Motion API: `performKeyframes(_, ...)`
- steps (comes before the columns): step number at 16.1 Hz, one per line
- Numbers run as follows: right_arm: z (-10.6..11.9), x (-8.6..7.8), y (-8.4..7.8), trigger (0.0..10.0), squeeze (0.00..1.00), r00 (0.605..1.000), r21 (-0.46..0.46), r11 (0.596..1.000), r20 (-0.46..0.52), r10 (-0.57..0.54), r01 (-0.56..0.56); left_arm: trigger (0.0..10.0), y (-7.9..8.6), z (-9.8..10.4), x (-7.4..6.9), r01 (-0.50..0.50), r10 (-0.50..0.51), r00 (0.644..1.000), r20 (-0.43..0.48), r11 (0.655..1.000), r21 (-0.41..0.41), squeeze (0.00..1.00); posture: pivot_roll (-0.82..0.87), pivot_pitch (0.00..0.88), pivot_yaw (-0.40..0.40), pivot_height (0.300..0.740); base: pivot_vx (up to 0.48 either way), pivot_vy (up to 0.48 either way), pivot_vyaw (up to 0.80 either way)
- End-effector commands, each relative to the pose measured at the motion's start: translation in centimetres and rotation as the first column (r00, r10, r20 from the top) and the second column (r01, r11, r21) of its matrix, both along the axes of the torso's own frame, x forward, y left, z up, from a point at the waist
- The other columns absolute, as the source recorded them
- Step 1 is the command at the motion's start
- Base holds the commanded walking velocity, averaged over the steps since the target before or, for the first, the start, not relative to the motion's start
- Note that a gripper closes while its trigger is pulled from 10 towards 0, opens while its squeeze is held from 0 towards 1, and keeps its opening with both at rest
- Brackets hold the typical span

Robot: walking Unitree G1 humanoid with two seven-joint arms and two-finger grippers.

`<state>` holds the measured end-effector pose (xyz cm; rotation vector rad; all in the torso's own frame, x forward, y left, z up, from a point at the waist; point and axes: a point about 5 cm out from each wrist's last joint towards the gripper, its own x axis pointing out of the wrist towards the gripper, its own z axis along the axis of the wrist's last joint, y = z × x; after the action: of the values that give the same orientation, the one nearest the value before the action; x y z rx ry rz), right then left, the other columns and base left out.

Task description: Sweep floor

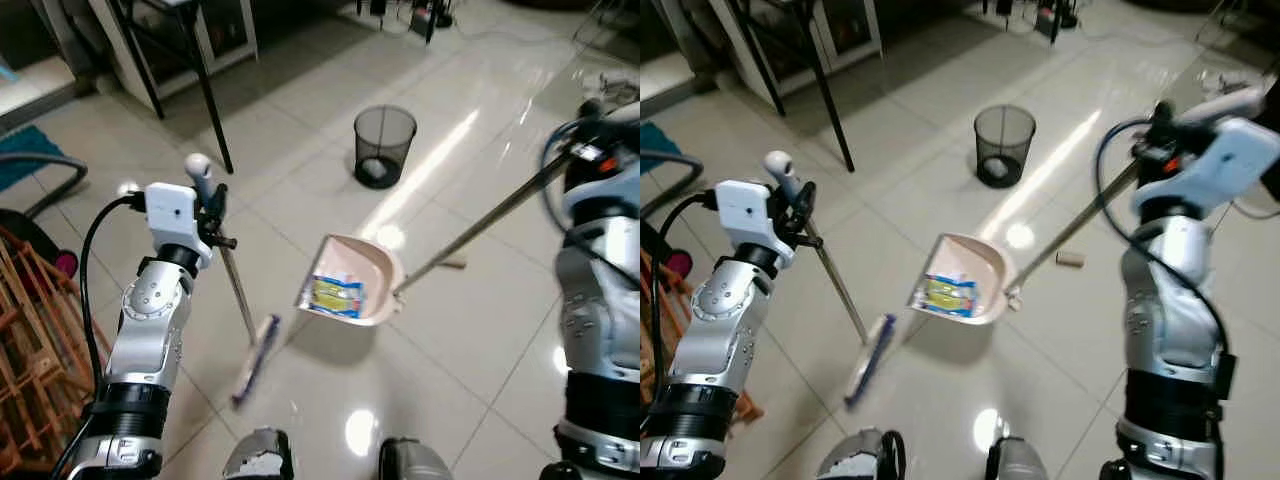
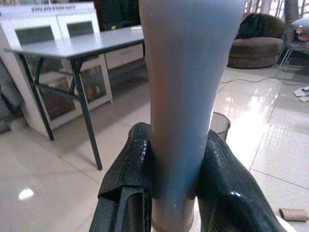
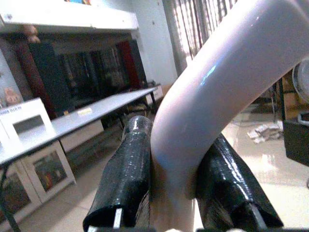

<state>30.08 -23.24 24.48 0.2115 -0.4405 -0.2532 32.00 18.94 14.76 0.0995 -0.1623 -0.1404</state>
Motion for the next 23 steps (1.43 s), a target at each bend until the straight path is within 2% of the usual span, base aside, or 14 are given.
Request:
performKeyframes(1, 1.9, -0.5, -0.5, 10.0, 0.0, 0.998, -0.018, 1.0, 0.061, -0.01, 0.012, 10.0, 0.2, 0.8, -0.3, -0.009, 0.008, 1.0, 0.029, 0.999, 0.035, 0.0, -0.02, 0.032, 0.044, 0.74, 0.274, 0.0, 0.0)
performKeyframes(5, 2.3, 0.0, -0.2, 10.0, 0.0, 0.999, 0.017, 1.0, 0.038, 0.022, -0.023, 10.0, 0.8, 1.7, -0.1, -0.072, 0.069, 0.996, 0.054, 0.996, 0.06, 0.0, -0.01, 0.035, 0.044, 0.74, 0.319, 0.0, 0.0)
performKeyframes(8, 2.4, 0.5, 0.9, 10.0, 0.0, 0.996, 0.006, 0.997, 0.032, 0.082, -0.082, 10.0, 0.4, 1.1, -0.2, -0.059, 0.058, 0.998, 0.026, 0.997, 0.054, 0.0, -0.02, 0.045, 0.058, 0.74, 0.351, 0.0, 0.0)
performKeyframes(12, 1.7, 0.7, 1.3, 10.0, 0.0, 0.997, 0.003, 0.997, -0.007, 0.076, -0.076, 10.0, -0.1, 0.9, -0.4, -0.06, 0.059, 0.998, 0.021, 0.997, 0.049, 0.0, -0.01, 0.042, 0.046, 0.74, 0.361, 0.0, 0.0)
performKeyframes(16, 1.7, 0.9, 1.3, 10.0, 0.0, 0.997, 0.016, 0.997, -0.014, 0.072, -0.072, 10.0, -0.2, 0.9, -0.2, -0.064, 0.063, 0.998, 0.021, 0.997, 0.047, 0.0, -0.01, 0.05, 0.05, 0.74, 0.372, 0.0, 0.75)
performKeyframes(23, 2.0, 0.7, 0.9, 10.0, 0.0, 0.999, 0.036, 0.998, 0.012, 0.051, -0.052, 10.0, -0.6, 0.5, -0.2, -0.058, 0.058, 0.998, 0.011, 0.997, 0.047, 0.0, -0.01, 0.05, 0.051, 0.74, 0.374, 0.0, 0.0)
